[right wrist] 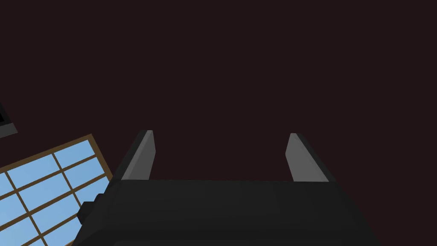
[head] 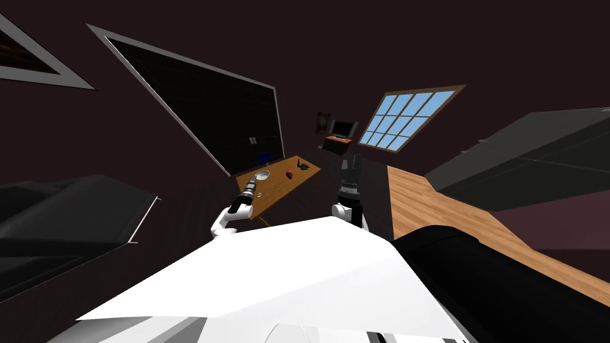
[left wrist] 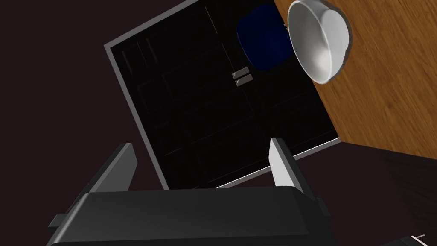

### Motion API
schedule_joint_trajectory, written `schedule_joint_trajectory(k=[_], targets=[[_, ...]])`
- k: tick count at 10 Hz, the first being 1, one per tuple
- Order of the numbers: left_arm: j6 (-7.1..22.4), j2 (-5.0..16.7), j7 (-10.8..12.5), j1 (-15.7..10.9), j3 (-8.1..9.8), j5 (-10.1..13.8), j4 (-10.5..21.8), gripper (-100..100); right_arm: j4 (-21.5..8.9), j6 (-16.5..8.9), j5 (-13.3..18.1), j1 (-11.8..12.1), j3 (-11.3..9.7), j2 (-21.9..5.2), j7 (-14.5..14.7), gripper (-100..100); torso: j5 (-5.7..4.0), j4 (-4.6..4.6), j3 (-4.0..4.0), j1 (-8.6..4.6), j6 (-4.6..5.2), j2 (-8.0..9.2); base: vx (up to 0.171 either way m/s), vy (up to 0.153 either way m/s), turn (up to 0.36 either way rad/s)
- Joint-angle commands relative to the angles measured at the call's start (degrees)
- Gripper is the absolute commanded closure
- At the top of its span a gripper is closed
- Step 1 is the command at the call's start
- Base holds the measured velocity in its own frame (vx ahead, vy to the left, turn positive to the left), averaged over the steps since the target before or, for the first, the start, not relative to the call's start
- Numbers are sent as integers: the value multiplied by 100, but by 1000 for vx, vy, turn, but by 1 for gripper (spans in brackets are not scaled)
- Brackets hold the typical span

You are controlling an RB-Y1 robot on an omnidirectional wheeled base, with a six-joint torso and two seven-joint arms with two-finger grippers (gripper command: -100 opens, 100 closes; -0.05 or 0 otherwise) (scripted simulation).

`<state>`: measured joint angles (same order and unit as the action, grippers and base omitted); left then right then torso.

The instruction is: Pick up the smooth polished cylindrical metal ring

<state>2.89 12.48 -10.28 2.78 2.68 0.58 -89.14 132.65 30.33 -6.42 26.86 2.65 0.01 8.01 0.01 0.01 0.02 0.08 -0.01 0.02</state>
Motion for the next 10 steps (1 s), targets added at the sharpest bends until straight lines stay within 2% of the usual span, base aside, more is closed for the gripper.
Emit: schedule_joint_trajectory(k=[1,3,4,6,7,8,9,10], targets=[[139,10,-18,-63,-9,25,216,-100,0,0,0,0,0,0,0,0,0,0,0,0,0,0,-10,19,-80],[458,113,-44,-354,-28,143,665,-100,0,0,0,0,0,0,0,0,1,0,0,2,-1,1,-11,24,-146],[477,113,-44,-354,-28,143,783,-100,0,0,0,0,0,0,0,0,1,0,0,5,-1,0,-9,24,-73],[803,218,-64,-629,-56,266,1205,-100,0,0,0,0,0,0,0,0,1,0,0,5,-2,-1,-5,31,-158],[815,218,-64,-629,-56,266,1337,-100,0,0,0,0,0,0,0,0,2,0,-1,9,-1,-3,-1,34,-61],[982,270,-72,-759,-72,328,1585,-100,0,0,0,1,1,0,0,0,2,-1,-2,7,-5,-3,-5,33,-74],[982,270,-72,-759,-72,328,1606,-100,0,0,0,1,1,0,0,0,2,-1,-1,8,-4,-2,-1,26,-70],[1147,322,-79,-883,-90,391,1804,-100,0,0,0,1,1,0,0,0,2,-1,-1,6,-5,-2,2,26,-116]])
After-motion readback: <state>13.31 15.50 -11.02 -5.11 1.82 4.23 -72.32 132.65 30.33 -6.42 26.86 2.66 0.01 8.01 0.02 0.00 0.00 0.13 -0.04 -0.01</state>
